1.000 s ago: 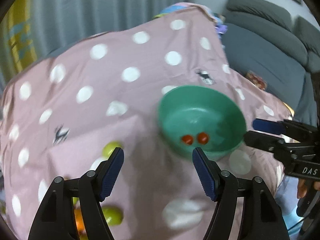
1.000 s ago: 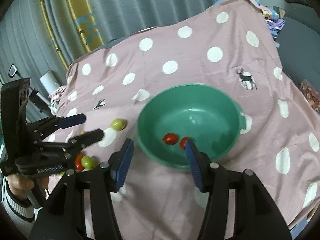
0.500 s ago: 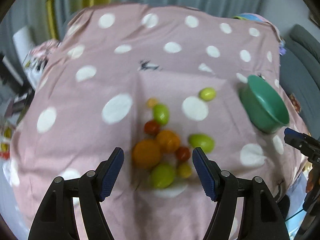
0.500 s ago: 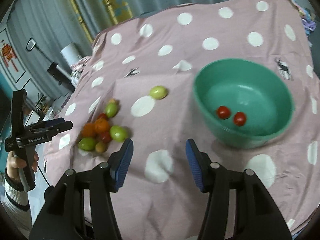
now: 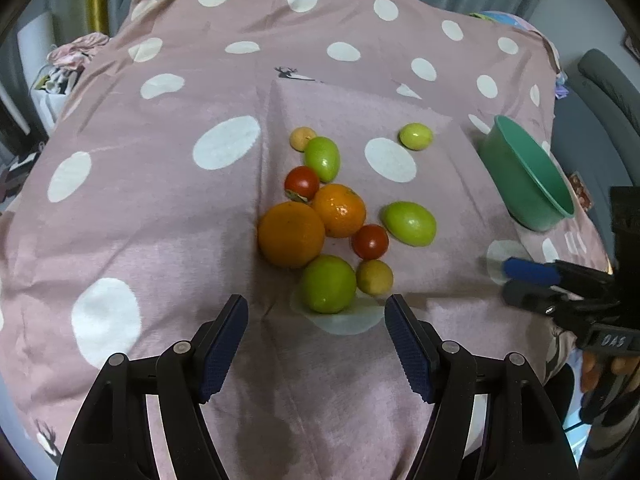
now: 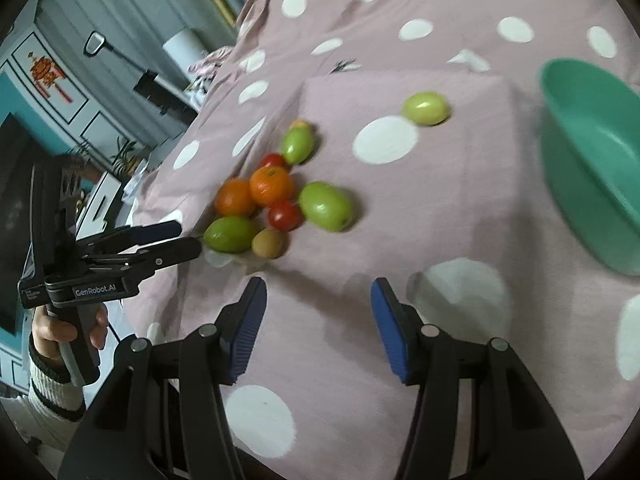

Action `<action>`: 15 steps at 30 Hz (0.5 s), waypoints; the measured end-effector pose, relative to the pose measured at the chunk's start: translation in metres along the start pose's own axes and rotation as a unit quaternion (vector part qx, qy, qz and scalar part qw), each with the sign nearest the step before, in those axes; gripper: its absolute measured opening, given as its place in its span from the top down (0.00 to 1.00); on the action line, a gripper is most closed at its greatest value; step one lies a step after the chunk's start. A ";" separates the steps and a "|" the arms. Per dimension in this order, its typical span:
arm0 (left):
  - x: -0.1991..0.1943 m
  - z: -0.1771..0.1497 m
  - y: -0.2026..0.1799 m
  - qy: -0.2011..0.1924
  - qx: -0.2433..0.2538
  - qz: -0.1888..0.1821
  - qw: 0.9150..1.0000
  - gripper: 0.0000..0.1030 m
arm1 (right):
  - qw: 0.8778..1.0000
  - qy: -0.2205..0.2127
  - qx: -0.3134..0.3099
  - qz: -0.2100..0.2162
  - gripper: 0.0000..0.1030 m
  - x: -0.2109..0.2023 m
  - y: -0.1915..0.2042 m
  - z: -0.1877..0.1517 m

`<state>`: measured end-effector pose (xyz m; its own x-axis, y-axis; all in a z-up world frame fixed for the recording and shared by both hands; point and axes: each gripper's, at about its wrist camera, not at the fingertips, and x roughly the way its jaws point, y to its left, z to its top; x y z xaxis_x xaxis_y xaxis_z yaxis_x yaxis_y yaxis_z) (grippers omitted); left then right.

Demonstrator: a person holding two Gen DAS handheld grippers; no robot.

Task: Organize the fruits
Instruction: 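Move both tools back over the fruit cluster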

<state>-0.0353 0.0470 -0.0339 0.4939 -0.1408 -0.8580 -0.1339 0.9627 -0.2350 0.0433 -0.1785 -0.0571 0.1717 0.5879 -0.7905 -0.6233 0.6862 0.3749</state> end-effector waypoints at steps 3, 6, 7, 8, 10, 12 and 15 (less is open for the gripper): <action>0.004 0.000 0.001 0.003 0.004 -0.007 1.000 0.31 | 1.000 0.012 -0.008 0.010 0.47 0.012 0.008 0.002; 0.007 0.001 0.003 0.005 0.008 -0.011 1.000 0.31 | 1.000 0.020 -0.013 0.017 0.47 0.022 0.013 0.007; 0.009 0.002 0.003 0.007 0.008 -0.014 1.000 0.31 | 1.000 0.020 -0.012 0.020 0.46 0.023 0.013 0.007; 0.010 0.002 0.003 0.008 0.009 -0.016 1.000 0.31 | 0.999 0.022 -0.010 0.025 0.46 0.027 0.014 0.009; 0.012 0.004 0.000 0.008 0.017 -0.016 1.000 0.31 | 0.999 0.025 -0.002 0.036 0.47 0.034 0.013 0.014; 0.014 0.005 -0.001 0.009 0.022 -0.020 1.000 0.31 | 0.999 0.026 0.001 0.039 0.47 0.039 0.013 0.018; 0.017 0.007 -0.003 0.011 0.024 -0.024 0.999 0.31 | 0.999 0.026 0.003 0.046 0.47 0.043 0.015 0.021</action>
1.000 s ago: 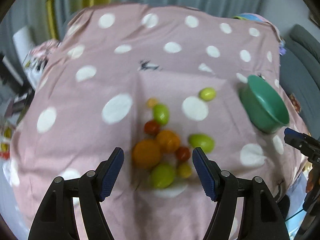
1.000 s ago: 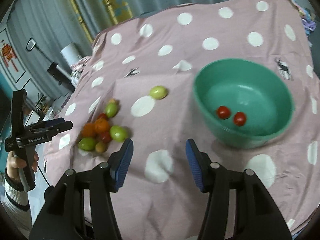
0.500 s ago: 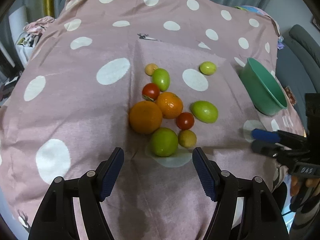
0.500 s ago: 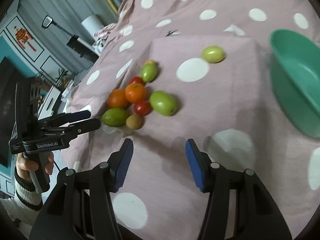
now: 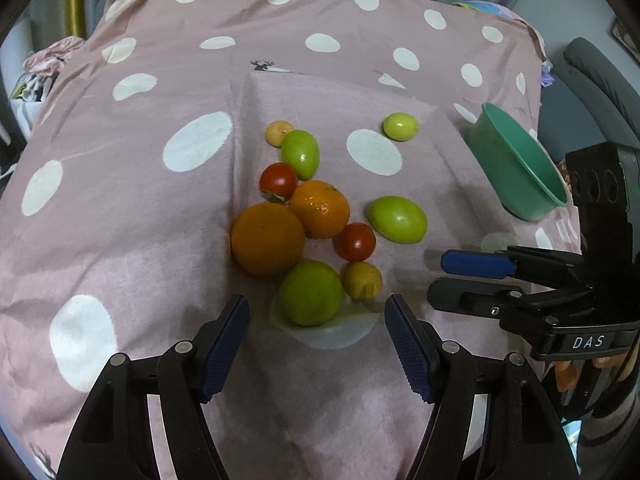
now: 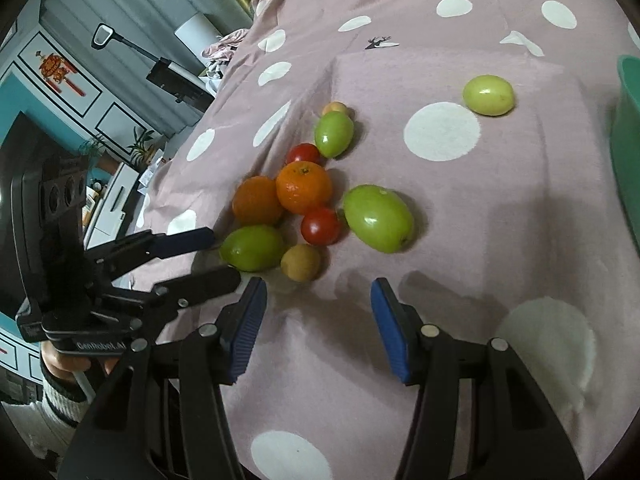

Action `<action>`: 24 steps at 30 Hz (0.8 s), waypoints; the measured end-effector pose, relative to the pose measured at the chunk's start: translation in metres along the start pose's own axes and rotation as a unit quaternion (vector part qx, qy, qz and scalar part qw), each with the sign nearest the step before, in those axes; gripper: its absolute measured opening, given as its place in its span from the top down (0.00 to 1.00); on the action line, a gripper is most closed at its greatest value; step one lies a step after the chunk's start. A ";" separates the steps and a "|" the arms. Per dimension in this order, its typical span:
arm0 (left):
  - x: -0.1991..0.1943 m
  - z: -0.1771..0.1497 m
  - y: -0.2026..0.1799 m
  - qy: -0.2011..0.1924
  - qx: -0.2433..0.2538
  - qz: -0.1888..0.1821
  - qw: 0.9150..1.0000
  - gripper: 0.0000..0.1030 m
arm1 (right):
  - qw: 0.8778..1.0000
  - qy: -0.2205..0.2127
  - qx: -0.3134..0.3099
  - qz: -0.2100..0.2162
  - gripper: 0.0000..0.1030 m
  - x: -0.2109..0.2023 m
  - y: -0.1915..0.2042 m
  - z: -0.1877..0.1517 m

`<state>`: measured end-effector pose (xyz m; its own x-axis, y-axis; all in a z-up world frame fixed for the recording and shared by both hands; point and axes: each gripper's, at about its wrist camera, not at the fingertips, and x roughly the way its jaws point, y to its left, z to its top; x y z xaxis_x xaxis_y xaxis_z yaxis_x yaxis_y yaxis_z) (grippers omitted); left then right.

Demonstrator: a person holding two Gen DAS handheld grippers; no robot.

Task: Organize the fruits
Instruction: 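Move both tools back over the fruit cluster, then grasp a cherry tomato with the right tool while the left tool grasps a yellow fruit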

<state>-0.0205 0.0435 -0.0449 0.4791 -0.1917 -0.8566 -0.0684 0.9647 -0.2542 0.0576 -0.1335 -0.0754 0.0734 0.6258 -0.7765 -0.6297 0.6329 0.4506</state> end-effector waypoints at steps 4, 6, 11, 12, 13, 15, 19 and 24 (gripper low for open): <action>0.003 0.002 -0.001 0.001 0.002 -0.007 1.000 0.31 | 1.000 0.003 0.001 0.002 0.47 0.004 -0.002 0.002; 0.003 0.004 -0.003 -0.002 0.003 -0.008 1.000 0.31 | 1.000 0.004 0.006 0.004 0.48 0.007 -0.004 0.004; 0.003 0.007 -0.003 -0.003 0.009 -0.008 1.000 0.31 | 1.000 0.004 0.012 0.009 0.53 0.012 -0.008 0.008; 0.003 0.007 -0.003 -0.002 0.009 -0.007 1.000 0.31 | 1.000 0.005 0.013 0.011 0.54 0.014 -0.008 0.009; 0.005 0.006 -0.002 0.001 0.008 -0.005 1.000 0.31 | 1.000 0.006 0.013 0.015 0.55 0.016 -0.008 0.011; 0.005 0.006 -0.002 0.002 0.005 -0.006 1.000 0.31 | 1.000 0.008 0.013 0.018 0.55 0.018 -0.007 0.013; 0.002 0.007 -0.011 -0.003 0.022 -0.022 1.000 0.32 | 0.999 0.007 0.022 0.027 0.57 0.023 -0.010 0.019; 0.007 0.010 -0.025 -0.001 0.054 -0.007 0.999 0.38 | 0.999 0.018 0.028 0.019 0.61 0.039 -0.011 0.028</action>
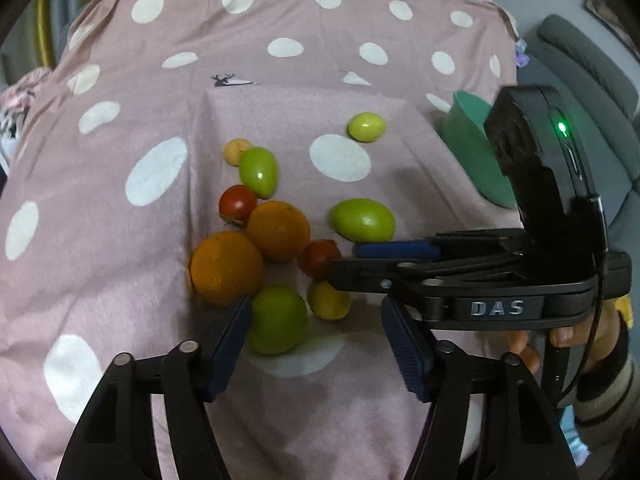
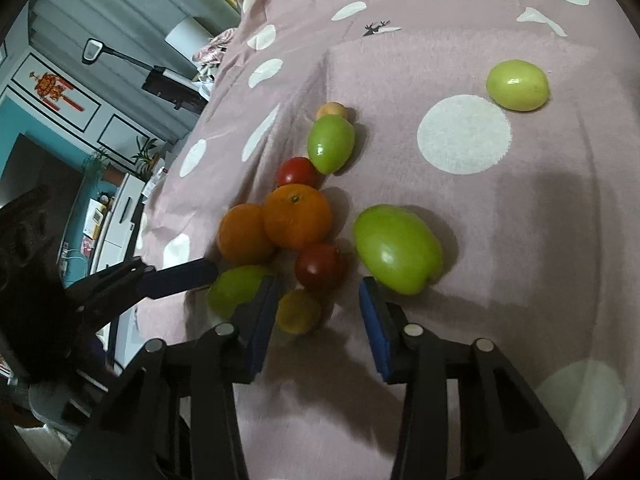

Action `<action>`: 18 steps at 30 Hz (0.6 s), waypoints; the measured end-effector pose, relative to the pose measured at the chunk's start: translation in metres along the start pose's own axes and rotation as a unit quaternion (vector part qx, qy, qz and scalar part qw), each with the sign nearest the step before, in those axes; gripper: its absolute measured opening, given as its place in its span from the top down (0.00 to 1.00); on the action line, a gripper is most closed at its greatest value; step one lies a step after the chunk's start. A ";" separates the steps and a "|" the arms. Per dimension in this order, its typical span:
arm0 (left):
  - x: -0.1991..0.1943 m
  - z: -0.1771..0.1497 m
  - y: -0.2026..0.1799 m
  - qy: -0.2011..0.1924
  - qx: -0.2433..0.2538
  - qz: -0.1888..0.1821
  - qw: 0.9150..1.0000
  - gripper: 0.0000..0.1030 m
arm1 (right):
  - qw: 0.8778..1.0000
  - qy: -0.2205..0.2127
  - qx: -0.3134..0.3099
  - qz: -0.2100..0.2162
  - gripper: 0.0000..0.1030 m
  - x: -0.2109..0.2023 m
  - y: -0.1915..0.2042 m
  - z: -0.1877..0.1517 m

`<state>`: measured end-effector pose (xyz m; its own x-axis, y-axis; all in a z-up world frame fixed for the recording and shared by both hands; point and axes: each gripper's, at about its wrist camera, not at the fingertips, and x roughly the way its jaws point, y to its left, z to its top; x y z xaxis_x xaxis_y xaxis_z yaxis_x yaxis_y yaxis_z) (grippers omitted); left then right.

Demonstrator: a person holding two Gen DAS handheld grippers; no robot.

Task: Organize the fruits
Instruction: 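Grasp a cherry tomato with the right tool while the left tool grasps a yellow fruit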

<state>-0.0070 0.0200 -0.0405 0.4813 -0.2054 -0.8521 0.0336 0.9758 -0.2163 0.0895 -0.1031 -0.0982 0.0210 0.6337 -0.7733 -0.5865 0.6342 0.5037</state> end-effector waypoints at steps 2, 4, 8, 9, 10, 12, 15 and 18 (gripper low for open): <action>0.002 0.001 0.002 0.003 0.001 0.007 1.000 0.41 | 1.000 0.004 -0.003 -0.003 0.62 0.005 0.000 0.002; 0.003 0.001 0.004 0.006 0.002 0.008 1.000 0.41 | 1.000 0.009 -0.016 -0.006 0.66 0.010 0.003 0.006; 0.003 0.000 0.007 0.012 0.007 0.006 1.000 0.41 | 0.999 0.015 -0.039 -0.011 0.71 0.014 0.005 0.012; 0.004 0.000 0.006 0.014 0.013 0.006 1.000 0.41 | 0.999 0.018 -0.047 -0.010 0.71 0.015 0.006 0.013; 0.004 -0.001 0.004 0.015 0.019 0.009 1.000 0.41 | 0.999 0.019 -0.050 -0.011 0.72 0.016 0.005 0.014; 0.004 -0.002 0.002 0.016 0.028 0.009 0.999 0.41 | 0.998 0.022 -0.065 -0.012 0.72 0.015 0.005 0.014; 0.002 0.000 0.000 0.014 0.031 -0.003 0.999 0.41 | 0.998 0.013 -0.056 -0.007 0.72 0.010 -0.003 0.013; 0.002 0.002 -0.005 0.011 0.047 -0.004 0.999 0.41 | 1.000 -0.006 -0.021 0.012 0.72 -0.004 -0.021 0.009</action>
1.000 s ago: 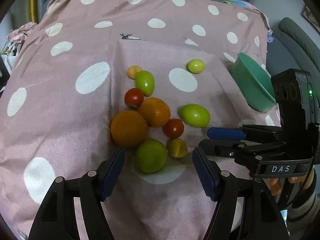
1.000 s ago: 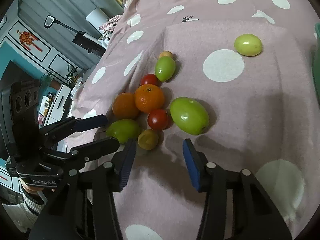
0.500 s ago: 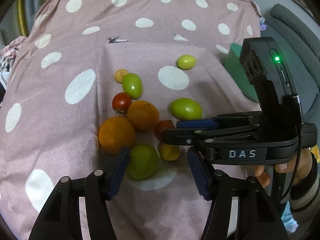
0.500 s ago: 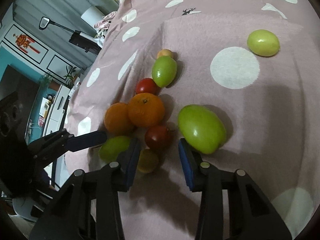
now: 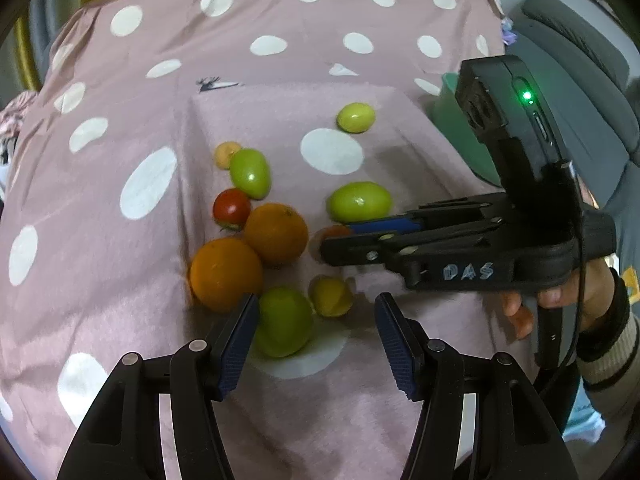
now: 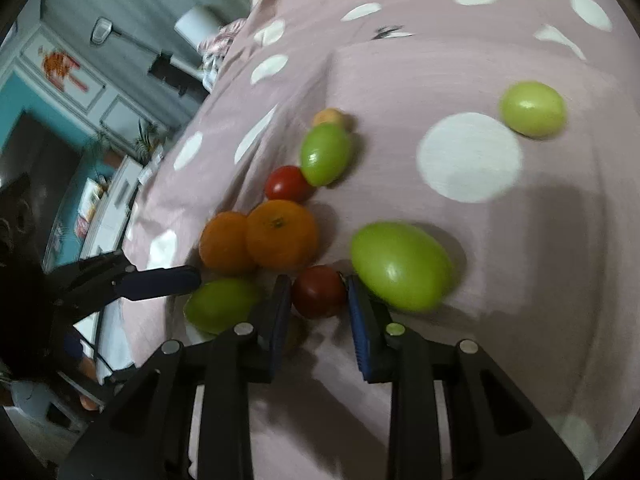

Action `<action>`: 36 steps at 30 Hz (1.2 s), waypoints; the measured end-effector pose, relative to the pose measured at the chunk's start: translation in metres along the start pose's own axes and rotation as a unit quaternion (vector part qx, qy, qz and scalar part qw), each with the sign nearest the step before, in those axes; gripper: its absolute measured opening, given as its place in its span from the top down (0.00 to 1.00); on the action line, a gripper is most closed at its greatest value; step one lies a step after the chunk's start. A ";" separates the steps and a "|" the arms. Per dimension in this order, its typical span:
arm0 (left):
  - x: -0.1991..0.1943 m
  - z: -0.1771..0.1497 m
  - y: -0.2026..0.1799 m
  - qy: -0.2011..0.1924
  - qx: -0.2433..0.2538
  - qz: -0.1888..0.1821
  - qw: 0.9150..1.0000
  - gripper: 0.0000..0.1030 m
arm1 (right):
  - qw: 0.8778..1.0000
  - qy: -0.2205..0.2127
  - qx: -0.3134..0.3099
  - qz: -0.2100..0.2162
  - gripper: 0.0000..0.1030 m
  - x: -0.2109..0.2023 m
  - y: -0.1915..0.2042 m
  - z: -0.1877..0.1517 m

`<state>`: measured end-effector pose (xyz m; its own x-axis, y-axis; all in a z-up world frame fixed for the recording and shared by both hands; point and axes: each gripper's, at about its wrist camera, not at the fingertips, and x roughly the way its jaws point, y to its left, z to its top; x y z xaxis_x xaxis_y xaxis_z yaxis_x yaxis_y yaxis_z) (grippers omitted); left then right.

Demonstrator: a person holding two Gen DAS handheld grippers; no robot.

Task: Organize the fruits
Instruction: 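Grasp a cherry tomato with the right tool while the left tool grasps a yellow fruit, then carry both fruits to the green bowl and open both tools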

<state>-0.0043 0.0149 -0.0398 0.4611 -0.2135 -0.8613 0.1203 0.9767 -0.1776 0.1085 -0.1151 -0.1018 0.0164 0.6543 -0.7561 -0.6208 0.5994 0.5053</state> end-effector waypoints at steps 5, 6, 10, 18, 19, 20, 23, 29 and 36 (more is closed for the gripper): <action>0.007 0.009 -0.019 0.001 0.041 -0.016 0.999 0.41 | 0.999 -0.017 0.043 0.016 0.72 -0.022 -0.021 -0.013; 0.009 0.011 -0.021 0.003 0.044 -0.022 0.999 0.41 | 0.998 -0.021 0.049 0.016 0.72 -0.025 -0.024 -0.014; 0.017 0.019 -0.031 0.015 0.066 -0.021 0.997 0.41 | 0.997 -0.040 0.062 0.021 0.72 -0.037 -0.028 -0.019; 0.039 0.022 -0.036 0.060 0.060 -0.019 0.996 0.41 | 0.995 -0.057 0.073 0.032 0.72 -0.047 -0.031 -0.023; 0.041 0.022 -0.034 0.064 0.060 -0.015 0.996 0.41 | 0.995 -0.058 0.073 0.033 0.72 -0.048 -0.032 -0.024; 0.043 0.022 -0.031 0.071 0.055 -0.014 0.996 0.42 | 0.995 -0.059 0.074 0.035 0.72 -0.049 -0.032 -0.025; 0.047 0.023 -0.025 0.079 0.053 -0.004 0.995 0.52 | 0.995 -0.060 0.076 0.039 0.72 -0.049 -0.033 -0.025; 0.049 0.022 -0.026 0.090 0.074 0.009 0.993 0.62 | 0.994 -0.063 0.081 0.042 0.72 -0.050 -0.038 -0.025; 0.061 0.021 -0.037 0.124 0.128 0.027 0.984 0.68 | 0.994 -0.068 0.079 0.039 0.71 -0.055 -0.038 -0.026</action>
<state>0.0375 -0.0343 -0.0756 0.2483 -0.1189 -0.9614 0.3345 0.9419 -0.0301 0.1104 -0.1855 -0.0903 0.0855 0.7515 -0.6542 -0.4942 0.6021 0.6271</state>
